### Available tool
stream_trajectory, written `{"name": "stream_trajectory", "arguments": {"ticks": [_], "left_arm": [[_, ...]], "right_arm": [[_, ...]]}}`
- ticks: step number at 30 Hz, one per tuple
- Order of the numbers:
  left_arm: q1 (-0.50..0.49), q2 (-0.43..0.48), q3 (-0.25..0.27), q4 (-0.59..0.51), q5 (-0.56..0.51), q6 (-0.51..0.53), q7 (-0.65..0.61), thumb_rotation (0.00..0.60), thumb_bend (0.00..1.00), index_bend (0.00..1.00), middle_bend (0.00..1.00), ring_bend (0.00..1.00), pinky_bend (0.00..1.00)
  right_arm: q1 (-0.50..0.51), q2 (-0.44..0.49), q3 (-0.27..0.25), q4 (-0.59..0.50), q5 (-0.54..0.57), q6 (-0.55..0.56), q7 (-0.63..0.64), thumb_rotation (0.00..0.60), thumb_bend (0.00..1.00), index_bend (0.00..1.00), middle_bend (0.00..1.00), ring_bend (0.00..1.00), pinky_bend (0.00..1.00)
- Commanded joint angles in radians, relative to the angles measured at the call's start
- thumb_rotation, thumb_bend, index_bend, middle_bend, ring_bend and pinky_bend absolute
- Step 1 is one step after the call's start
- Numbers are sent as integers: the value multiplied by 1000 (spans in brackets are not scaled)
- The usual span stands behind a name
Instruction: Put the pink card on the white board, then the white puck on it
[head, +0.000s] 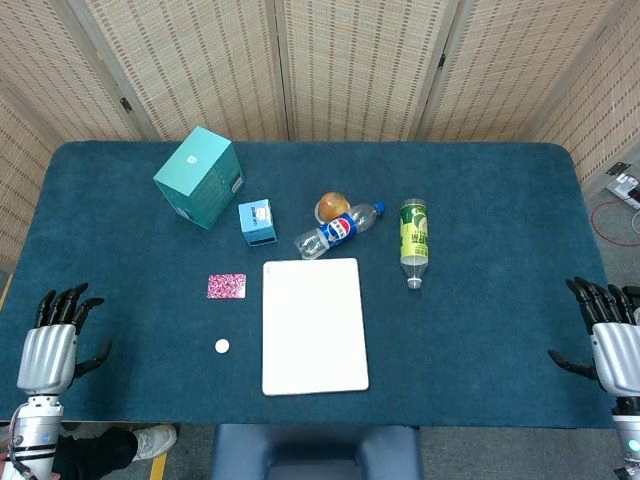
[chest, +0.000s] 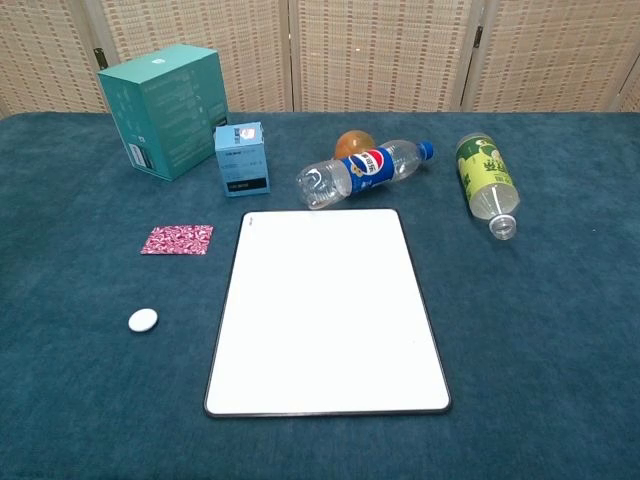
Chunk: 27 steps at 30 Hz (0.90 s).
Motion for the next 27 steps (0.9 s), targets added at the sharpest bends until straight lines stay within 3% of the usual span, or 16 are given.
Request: {"name": "stream_trajectory", "arguments": {"ticks": [1, 17, 27], "left_arm": [[1, 1, -1, -2, 3, -7, -4, 600, 351, 277, 136, 122, 0], [6, 7, 10, 7, 87, -14, -36, 600, 350, 282, 136, 124, 0], [-25, 1, -10, 10, 93, -60, -17, 600, 351, 296, 143, 128, 0]], "right_arm": [[-1, -1, -1, 0, 0, 1, 1, 600, 19, 71, 114, 89, 0], [-7, 1, -10, -5, -10, 10, 9, 600, 19, 71, 113, 90, 0], [-9, 4, -10, -4, -8, 15, 10, 600, 19, 71, 114, 90, 0]]}}
